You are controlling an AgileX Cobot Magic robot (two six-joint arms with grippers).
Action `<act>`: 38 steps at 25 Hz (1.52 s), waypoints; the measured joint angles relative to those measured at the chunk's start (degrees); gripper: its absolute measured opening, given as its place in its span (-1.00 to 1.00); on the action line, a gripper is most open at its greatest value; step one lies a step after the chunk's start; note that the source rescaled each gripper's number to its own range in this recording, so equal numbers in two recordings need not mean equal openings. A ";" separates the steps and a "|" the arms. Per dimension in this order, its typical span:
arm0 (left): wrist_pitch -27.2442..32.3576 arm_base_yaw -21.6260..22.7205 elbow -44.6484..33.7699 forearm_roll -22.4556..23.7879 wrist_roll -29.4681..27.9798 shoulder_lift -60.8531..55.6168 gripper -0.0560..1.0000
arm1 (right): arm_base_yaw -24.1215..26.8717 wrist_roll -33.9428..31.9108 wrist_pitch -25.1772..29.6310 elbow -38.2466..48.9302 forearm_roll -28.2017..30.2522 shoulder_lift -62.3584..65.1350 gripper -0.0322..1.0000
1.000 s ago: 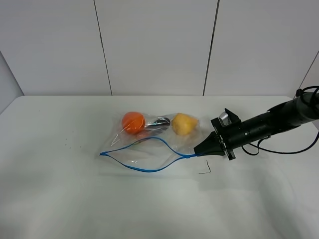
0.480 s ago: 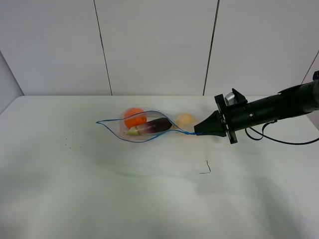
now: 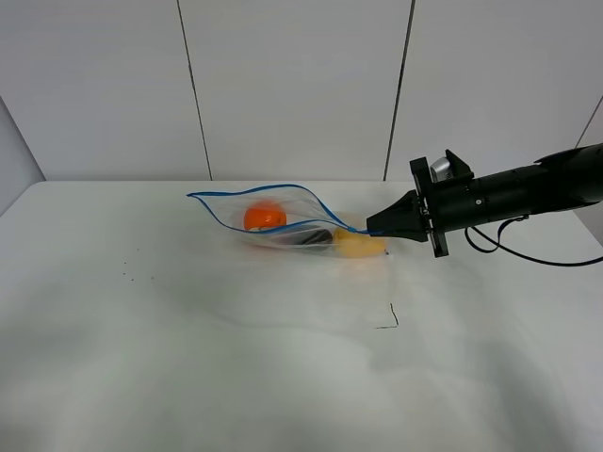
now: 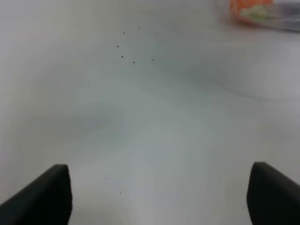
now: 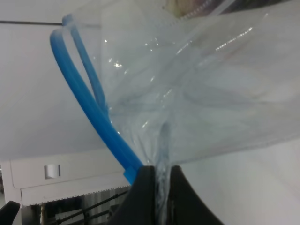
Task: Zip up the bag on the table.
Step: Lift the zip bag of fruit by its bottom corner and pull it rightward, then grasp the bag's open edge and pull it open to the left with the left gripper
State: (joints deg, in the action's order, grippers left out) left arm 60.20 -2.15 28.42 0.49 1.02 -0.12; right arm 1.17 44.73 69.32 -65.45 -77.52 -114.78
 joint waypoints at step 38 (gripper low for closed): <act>-3.68 0.00 36.27 0.06 32.47 42.15 1.00 | 0.00 0.00 0.00 0.00 0.87 0.00 -0.94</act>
State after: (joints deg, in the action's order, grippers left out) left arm 56.52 -2.15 64.69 0.55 33.49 42.02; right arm 1.17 44.73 69.32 -65.45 -76.64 -114.78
